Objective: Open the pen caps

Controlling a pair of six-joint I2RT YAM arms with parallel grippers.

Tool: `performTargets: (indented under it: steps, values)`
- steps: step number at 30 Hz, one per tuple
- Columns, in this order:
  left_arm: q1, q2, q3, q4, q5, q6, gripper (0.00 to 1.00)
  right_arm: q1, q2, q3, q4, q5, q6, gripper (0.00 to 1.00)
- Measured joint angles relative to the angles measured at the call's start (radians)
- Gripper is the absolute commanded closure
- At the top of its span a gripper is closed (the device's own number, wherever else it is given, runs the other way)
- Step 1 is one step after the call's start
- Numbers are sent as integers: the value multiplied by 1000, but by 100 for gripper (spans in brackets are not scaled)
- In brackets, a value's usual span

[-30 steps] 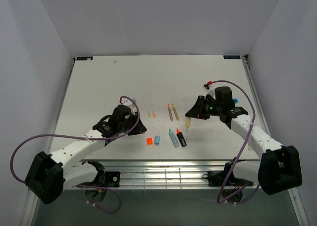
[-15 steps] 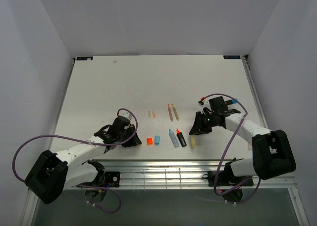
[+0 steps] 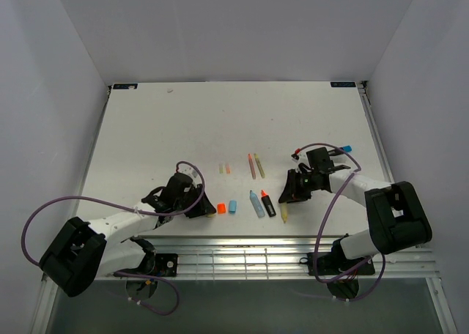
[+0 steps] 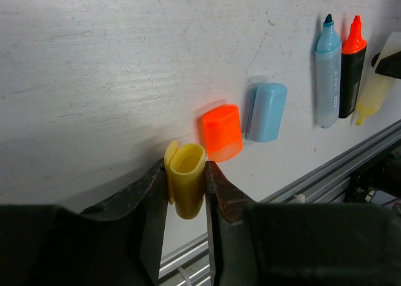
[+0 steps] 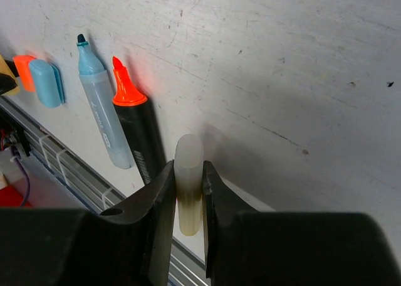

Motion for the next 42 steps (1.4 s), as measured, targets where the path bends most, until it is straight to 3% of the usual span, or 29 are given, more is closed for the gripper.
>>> performTargets:
  steps: [3, 14, 18, 22, 30, 33, 37, 42]
  values:
    - [0, 0, -3, 4, -3, -15, 53, 6, 18, 0, 19, -2, 3, 92]
    - [-1, -4, 3, 10, -16, -56, 39, 24, 47, 0, 53, -37, 11, 90]
    - [-1, -16, 3, 0, -32, -67, 38, 29, 48, 2, 53, -34, 11, 80]
    - [0, -33, 5, -22, -55, -72, 37, 46, 58, 14, 54, -27, 12, 65]
    - [0, -104, 5, -113, -109, -66, 34, 76, 73, 52, 79, -13, 24, 48]
    - [0, -132, 5, -138, -118, -59, 22, 77, 72, 84, 55, 32, 27, 39]
    - [0, -158, 4, -151, -121, -45, 20, 65, 60, 173, -13, 127, 31, 28]
    - [0, -196, 6, -169, -121, -25, 18, -20, 11, 298, -79, 216, 42, 23]
